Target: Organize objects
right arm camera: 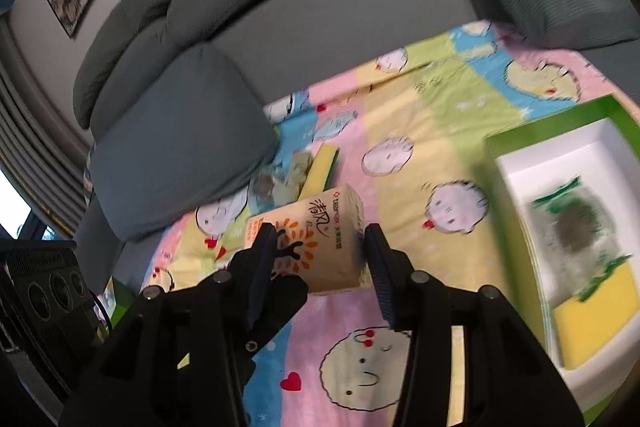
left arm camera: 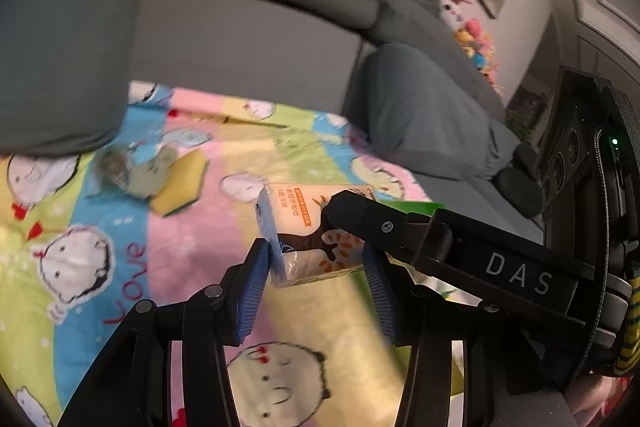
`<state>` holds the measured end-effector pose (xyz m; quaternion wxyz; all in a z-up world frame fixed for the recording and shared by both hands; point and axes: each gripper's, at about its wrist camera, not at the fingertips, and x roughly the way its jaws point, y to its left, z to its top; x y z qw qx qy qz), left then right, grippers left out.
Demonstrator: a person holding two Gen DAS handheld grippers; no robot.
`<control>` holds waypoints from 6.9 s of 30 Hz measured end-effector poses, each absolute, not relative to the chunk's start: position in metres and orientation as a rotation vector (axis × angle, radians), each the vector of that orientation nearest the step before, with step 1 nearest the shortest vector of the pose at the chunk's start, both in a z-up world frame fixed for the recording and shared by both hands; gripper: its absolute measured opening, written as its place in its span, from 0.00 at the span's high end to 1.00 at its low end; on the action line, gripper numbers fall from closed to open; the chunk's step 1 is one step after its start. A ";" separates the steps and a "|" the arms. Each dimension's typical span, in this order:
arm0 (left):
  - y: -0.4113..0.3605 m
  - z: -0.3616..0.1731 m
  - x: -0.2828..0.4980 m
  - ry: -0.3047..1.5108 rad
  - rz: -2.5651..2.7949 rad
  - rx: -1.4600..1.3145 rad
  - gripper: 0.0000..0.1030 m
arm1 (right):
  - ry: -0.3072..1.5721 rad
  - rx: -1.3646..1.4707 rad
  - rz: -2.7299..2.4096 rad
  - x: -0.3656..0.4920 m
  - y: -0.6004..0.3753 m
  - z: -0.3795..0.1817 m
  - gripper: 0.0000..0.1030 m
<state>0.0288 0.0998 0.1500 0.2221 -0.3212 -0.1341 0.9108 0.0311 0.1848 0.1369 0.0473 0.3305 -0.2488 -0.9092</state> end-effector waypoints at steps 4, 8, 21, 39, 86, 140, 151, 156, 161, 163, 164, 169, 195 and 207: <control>0.123 0.161 0.034 -0.317 2.490 -0.838 0.52 | -0.787 0.924 -2.830 0.051 0.205 0.148 0.56; 0.154 0.167 0.036 -0.263 2.448 -0.822 0.52 | -0.845 0.874 -2.880 0.068 0.228 0.152 0.56; 0.239 0.161 0.041 -0.145 2.287 -0.863 0.52 | -1.039 0.858 -3.018 0.118 0.296 0.143 0.55; 0.305 0.125 0.032 -0.126 2.108 -1.020 0.52 | -1.264 1.039 -3.091 0.140 0.359 0.105 0.54; 0.070 0.134 0.036 -0.429 2.621 -1.042 0.29 | -0.847 1.082 -3.223 0.087 0.284 0.136 0.18; -0.091 0.068 0.016 -0.928 2.739 -1.342 0.29 | -1.005 1.270 -2.790 -0.140 0.148 0.033 0.72; -0.083 0.067 0.019 -0.943 2.700 -1.344 0.29 | -0.926 1.377 -2.573 -0.066 0.136 0.065 0.71; -0.070 0.064 0.020 -0.899 2.678 -1.380 0.29 | -0.789 1.468 -2.502 -0.043 0.116 0.054 0.69; -0.057 0.059 0.021 -0.857 2.645 -1.402 0.29 | -0.734 1.576 -2.537 -0.032 0.123 0.042 0.38; -0.054 0.057 0.021 -0.855 2.627 -1.409 0.29 | -0.719 1.565 -2.586 -0.029 0.129 0.047 0.37; -0.052 0.056 0.020 -0.854 2.618 -1.414 0.29 | -0.714 1.550 -2.609 -0.027 0.133 0.050 0.37; -0.040 0.054 0.016 -0.840 2.563 -1.406 0.29 | -0.767 1.464 -2.619 -0.027 0.147 0.054 0.41; 0.020 0.031 -0.007 -0.674 2.434 -1.513 0.41 | -0.854 1.501 -2.426 -0.049 0.142 0.028 0.50; 0.025 0.027 -0.009 -0.683 2.407 -1.512 0.44 | -0.831 1.552 -2.365 -0.057 0.129 0.016 0.44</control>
